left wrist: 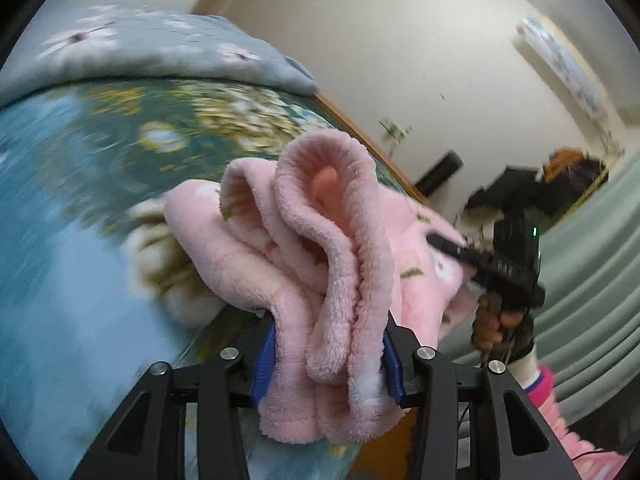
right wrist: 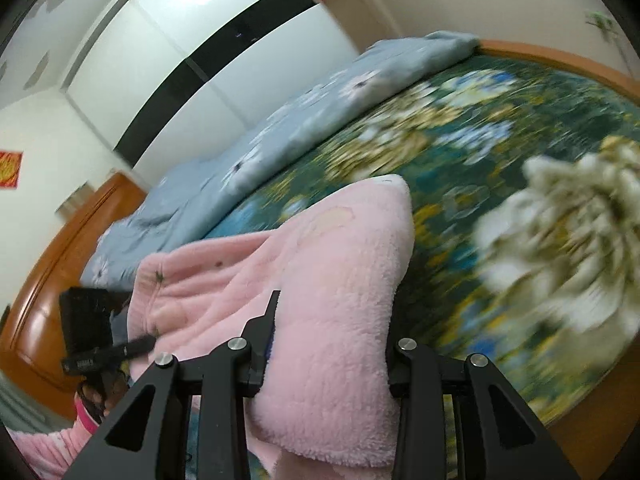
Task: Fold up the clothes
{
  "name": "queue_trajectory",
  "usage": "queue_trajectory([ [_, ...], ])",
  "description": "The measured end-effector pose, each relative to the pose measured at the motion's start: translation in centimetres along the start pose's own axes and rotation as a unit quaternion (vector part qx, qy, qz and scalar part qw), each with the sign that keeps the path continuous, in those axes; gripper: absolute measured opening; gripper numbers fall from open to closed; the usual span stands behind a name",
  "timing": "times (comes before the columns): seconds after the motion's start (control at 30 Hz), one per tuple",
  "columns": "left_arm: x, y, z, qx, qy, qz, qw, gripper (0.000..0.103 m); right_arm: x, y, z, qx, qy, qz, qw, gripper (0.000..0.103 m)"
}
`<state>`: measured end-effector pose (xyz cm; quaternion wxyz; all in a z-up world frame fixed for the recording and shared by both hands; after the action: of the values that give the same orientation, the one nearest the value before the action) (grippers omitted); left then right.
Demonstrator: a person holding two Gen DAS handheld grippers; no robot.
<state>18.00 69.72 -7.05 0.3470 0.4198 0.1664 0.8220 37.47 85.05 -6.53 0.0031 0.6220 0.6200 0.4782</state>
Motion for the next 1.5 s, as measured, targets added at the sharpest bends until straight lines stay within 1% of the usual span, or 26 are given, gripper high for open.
queue_trajectory([
  [0.07, 2.0, -2.4, 1.2, -0.013, -0.003, 0.007, 0.9999, 0.046, 2.6, 0.6, 2.6, -0.018, 0.002, 0.005, 1.000, 0.037],
  [0.13, 3.5, -4.5, 2.1, -0.028, 0.005, 0.021, 0.9994, 0.046, 5.2, 1.1, 4.6, -0.037, 0.016, 0.009, 0.999, 0.037],
  [0.23, 4.1, -7.9, 3.9, -0.050, 0.009, 0.032, 0.9982, 0.046, 8.7, 1.9, 7.3, -0.058, 0.043, 0.022, 0.997, 0.037],
  [0.3, 2.9, -10.6, 4.1, -0.042, 0.006, 0.018, 0.9989, 0.046, 10.2, 1.8, 9.5, -0.059, 0.050, 0.030, 0.997, 0.037],
  [0.4, 0.7, -14.6, 2.5, -0.043, 0.036, -0.025, 0.9981, 0.046, 9.7, -0.3, 14.1, -0.069, 0.014, 0.014, 0.997, 0.038],
  [0.47, -0.4, -15.5, 1.6, -0.055, 0.059, -0.034, 0.9961, 0.046, 7.9, -2.4, 16.8, -0.085, -0.003, -0.012, 0.996, 0.038],
  [0.5, -0.7, -15.6, 1.3, -0.059, 0.063, -0.035, 0.9956, 0.046, 7.3, -3.0, 17.8, -0.087, -0.010, -0.017, 0.996, 0.040],
  [0.57, -0.8, -15.4, 1.3, -0.057, 0.055, -0.035, 0.9962, 0.046, 7.0, -3.0, 18.8, -0.068, -0.021, -0.005, 0.997, 0.045],
  [0.6, -0.7, -15.4, 1.4, -0.055, 0.054, -0.038, 0.9963, 0.046, 6.9, -2.9, 19.2, -0.062, -0.028, 0.001, 0.998, 0.045],
  [0.63, -0.7, -15.3, 1.5, -0.052, 0.052, -0.041, 0.9964, 0.046, 7.0, -2.7, 19.5, -0.062, -0.035, 0.004, 0.997, 0.047],
  [0.73, -0.4, -14.1, 1.8, -0.043, 0.036, -0.047, 0.9973, 0.046, 6.9, -1.8, 19.2, -0.076, -0.031, -0.001, 0.997, 0.049],
  [0.8, 0.0, -12.2, 1.9, -0.034, 0.015, -0.036, 0.9987, 0.046, 6.7, -0.1, 18.2, -0.088, -0.012, 0.003, 0.996, 0.050],
  [0.87, 1.2, -9.6, 2.2, -0.004, -0.018, -0.001, 0.9998, 0.046, 6.6, 1.7, 17.6, -0.112, 0.005, 0.017, 0.994, 0.051],
  [0.93, 3.0, -7.6, 3.2, 0.024, -0.053, 0.041, 0.9975, 0.046, 6.7, 3.4, 17.0, -0.144, 0.019, 0.041, 0.989, 0.052],
  [0.97, 3.9, -7.2, 4.1, 0.026, -0.068, 0.054, 0.9959, 0.046, 6.7, 3.9, 16.5, -0.154, 0.026, 0.052, 0.986, 0.052],
  [1.0, 4.6, -7.3, 5.1, 0.025, -0.081, 0.058, 0.9948, 0.046, 6.8, 3.9, 15.7, -0.153, 0.034, 0.059, 0.986, 0.052],
  [1.03, 5.2, -7.8, 6.3, 0.025, -0.093, 0.058, 0.9936, 0.047, 6.8, 3.6, 14.8, -0.149, 0.044, 0.062, 0.986, 0.052],
  [1.1, 5.8, -9.6, 7.8, 0.042, -0.125, 0.050, 0.9900, 0.047, 6.5, 2.3, 12.8, -0.140, 0.071, 0.058, 0.986, 0.056],
  [1.17, 5.8, -12.1, 7.7, 0.070, -0.151, 0.034, 0.9854, 0.047, 5.7, 0.7, 11.0, -0.132, 0.101, 0.045, 0.985, 0.058],
  [1.2, 5.6, -13.2, 7.1, 0.083, -0.156, 0.024, 0.9841, 0.047, 5.1, -0.3, 10.6, -0.131, 0.112, 0.035, 0.984, 0.058],
  [1.27, 4.9, -15.0, 5.3, 0.105, -0.150, 0.004, 0.9831, 0.047, 3.8, -2.2, 11.2, -0.149, 0.128, 0.014, 0.980, 0.059],
  [1.33, 4.2, -16.4, 3.3, 0.113, -0.132, -0.015, 0.9846, 0.047, 2.7, -3.2, 12.5, -0.172, 0.128, 0.008, 0.977, 0.059],
  [1.43, 4.0, -17.2, 2.4, 0.115, -0.125, -0.019, 0.9853, 0.047, 2.3, -3.3, 13.2, -0.168, 0.109, 0.033, 0.979, 0.059],
  [1.5, 3.9, -16.7, 2.9, 0.117, -0.126, -0.016, 0.9850, 0.047, 2.5, -3.0, 12.7, -0.182, 0.103, 0.045, 0.977, 0.059],
])
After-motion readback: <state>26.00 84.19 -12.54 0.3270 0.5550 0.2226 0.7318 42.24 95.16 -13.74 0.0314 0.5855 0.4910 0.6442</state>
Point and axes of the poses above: each gripper's, at about its wrist camera, not at the fingertips, and y roughly against the way its jaws point, z to its right, x to its top, the point moved 8 cm from there along -y, roughly the way its jaws point, and after that the axes turned 2 degrees about -y, right-handed, at the moved point
